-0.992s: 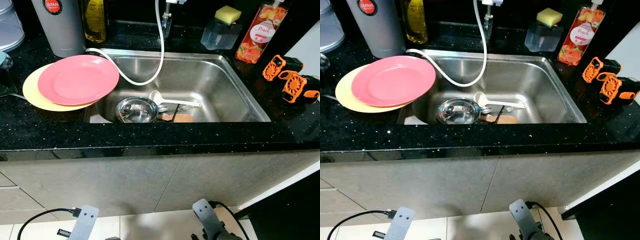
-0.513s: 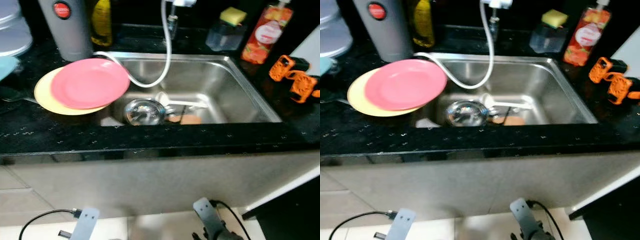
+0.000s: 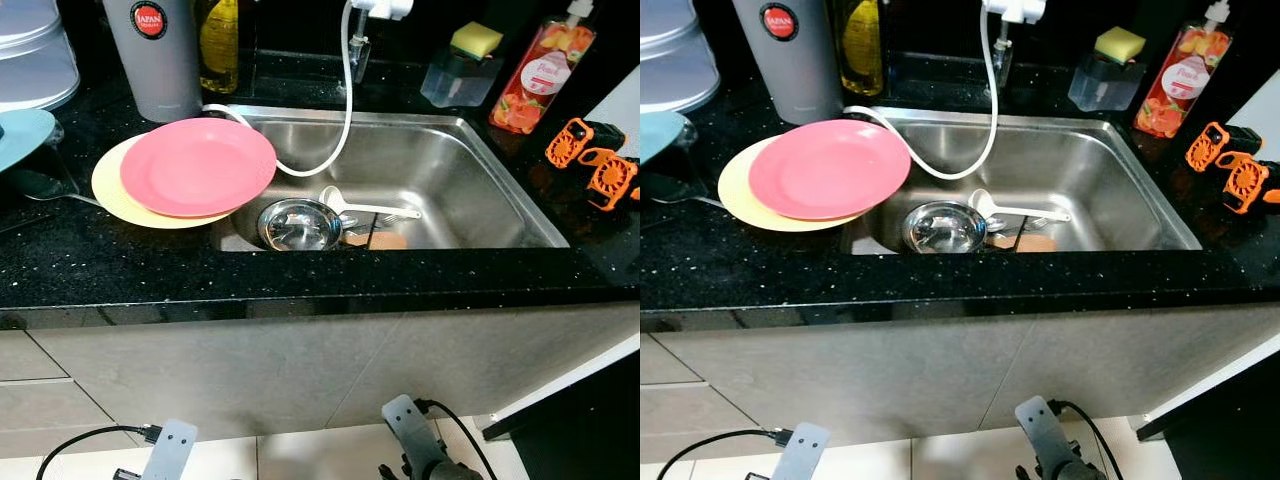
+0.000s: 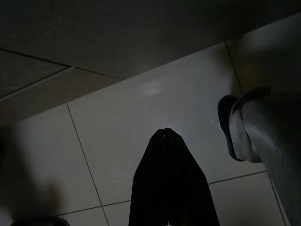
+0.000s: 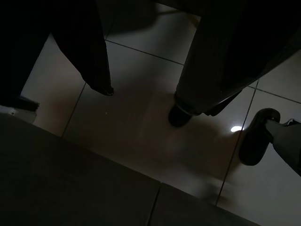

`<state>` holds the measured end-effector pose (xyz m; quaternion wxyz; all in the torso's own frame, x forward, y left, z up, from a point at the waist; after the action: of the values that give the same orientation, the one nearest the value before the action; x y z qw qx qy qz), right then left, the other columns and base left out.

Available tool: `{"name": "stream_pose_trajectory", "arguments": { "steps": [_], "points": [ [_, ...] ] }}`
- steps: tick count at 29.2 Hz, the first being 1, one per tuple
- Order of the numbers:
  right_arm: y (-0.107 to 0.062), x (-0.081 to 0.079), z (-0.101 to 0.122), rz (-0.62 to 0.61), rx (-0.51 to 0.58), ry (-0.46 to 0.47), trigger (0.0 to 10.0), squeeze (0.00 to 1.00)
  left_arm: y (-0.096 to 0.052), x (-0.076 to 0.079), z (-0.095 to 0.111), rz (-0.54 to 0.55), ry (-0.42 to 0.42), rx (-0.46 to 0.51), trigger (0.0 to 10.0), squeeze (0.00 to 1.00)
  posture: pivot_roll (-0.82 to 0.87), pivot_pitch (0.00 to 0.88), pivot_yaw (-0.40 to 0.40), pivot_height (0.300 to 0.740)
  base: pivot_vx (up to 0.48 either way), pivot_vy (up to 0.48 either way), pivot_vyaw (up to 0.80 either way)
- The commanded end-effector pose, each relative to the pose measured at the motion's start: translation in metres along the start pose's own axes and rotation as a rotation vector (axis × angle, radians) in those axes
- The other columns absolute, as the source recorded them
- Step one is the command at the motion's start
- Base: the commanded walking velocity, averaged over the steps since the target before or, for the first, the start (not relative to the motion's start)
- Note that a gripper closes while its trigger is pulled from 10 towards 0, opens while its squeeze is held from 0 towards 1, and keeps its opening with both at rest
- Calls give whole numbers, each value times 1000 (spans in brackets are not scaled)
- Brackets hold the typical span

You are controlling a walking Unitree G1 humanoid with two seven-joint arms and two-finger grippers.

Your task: Kitchen organization

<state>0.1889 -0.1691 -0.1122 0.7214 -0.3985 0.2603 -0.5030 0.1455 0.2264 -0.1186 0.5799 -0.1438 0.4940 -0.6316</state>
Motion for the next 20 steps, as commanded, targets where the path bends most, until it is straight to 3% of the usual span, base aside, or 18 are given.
{"name": "stream_pose_trajectory", "arguments": {
  "steps": [1,12,15,17,20],
  "points": [
    [-1,0,-5,7,-8,-42,10000,0,-2,15,-3,-47,6,-15,10000,0,120,44,-114,740,0,0,0],
    [-1,-1,-2,17,-6,-67,10000,0,-2,11,-4,-34,60,-16,10000,0,147,27,-132,740,0,0,0],
    [1,-1,7,24,20,-41,10000,0,-2,9,-4,-13,39,-13,10000,0,160,15,-137,740,0,0,0],
    [1,2,11,13,27,-29,10000,0,-3,12,-6,-21,69,-13,10000,0,168,10,-138,740,0,0,0],
    [2,-1,12,30,26,-74,10000,0,-3,12,-6,-24,88,-9,10000,0,175,0,-144,740,0,0,0]
  ]
}}
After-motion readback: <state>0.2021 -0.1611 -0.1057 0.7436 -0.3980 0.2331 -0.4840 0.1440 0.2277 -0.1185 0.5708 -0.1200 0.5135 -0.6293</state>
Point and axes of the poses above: a point about 5 cm out from each wrist's last joint towards the gripper, its own y axis pointing out of the wrist towards the gripper, its own z axis along the axis of the wrist's last joint, x = y × z, the point moved 3 cm from there along y, pointing out of the wrist towards the gripper, and after that the axes turned 8 degrees about y, right-handed, at the moved point
